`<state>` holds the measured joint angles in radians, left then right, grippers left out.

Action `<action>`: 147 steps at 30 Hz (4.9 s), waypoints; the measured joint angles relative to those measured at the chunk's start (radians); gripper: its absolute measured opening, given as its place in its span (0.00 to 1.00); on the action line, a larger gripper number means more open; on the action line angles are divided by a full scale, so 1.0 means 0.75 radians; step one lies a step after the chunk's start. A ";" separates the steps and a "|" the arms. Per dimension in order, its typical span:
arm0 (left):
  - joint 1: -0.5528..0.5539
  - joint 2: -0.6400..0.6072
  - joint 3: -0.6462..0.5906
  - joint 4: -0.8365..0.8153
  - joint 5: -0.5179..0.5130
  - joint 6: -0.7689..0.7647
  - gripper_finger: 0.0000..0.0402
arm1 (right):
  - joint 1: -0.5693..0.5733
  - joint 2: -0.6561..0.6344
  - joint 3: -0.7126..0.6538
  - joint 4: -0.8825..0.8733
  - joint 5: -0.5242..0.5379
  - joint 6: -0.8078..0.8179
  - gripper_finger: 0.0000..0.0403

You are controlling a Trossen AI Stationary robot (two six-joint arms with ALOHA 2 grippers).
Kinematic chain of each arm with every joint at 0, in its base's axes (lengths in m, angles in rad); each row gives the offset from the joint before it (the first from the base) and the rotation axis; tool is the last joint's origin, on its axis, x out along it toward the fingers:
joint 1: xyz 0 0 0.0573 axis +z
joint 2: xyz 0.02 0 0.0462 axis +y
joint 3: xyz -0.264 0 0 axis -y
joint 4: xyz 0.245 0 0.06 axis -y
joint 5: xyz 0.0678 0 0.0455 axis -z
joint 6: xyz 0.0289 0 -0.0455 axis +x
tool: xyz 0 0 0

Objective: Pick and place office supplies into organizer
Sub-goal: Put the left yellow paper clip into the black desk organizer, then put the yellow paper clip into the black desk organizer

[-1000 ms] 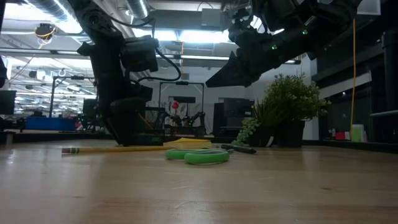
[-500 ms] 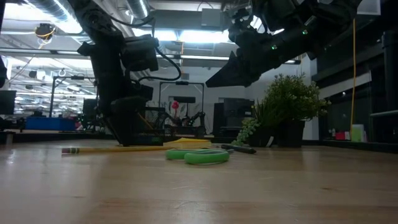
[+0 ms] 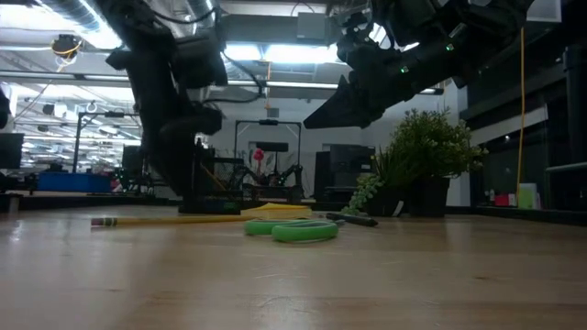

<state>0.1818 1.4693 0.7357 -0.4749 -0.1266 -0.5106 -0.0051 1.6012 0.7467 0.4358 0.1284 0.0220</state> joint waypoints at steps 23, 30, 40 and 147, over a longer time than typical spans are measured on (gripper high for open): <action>0.043 -0.286 0.006 0.129 -0.295 0.172 0.12 | 0.000 0.000 0.000 -0.004 0.000 0.001 0.03; 0.105 -0.255 0.006 0.131 -0.300 0.240 0.12 | 0.000 0.000 0.000 -0.004 0.000 0.002 0.03; 0.157 -0.121 0.006 0.131 -0.298 0.293 0.12 | 0.000 0.000 0.000 -0.004 0.000 0.001 0.03; -0.701 -1.031 -0.646 1.019 -0.457 0.575 0.01 | -0.257 0.103 0.687 -1.173 -0.285 -0.288 0.11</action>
<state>-0.3443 0.6962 0.2509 0.2895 -0.4693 -0.0794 -0.1976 1.6786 1.2621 -0.4438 -0.0855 -0.1941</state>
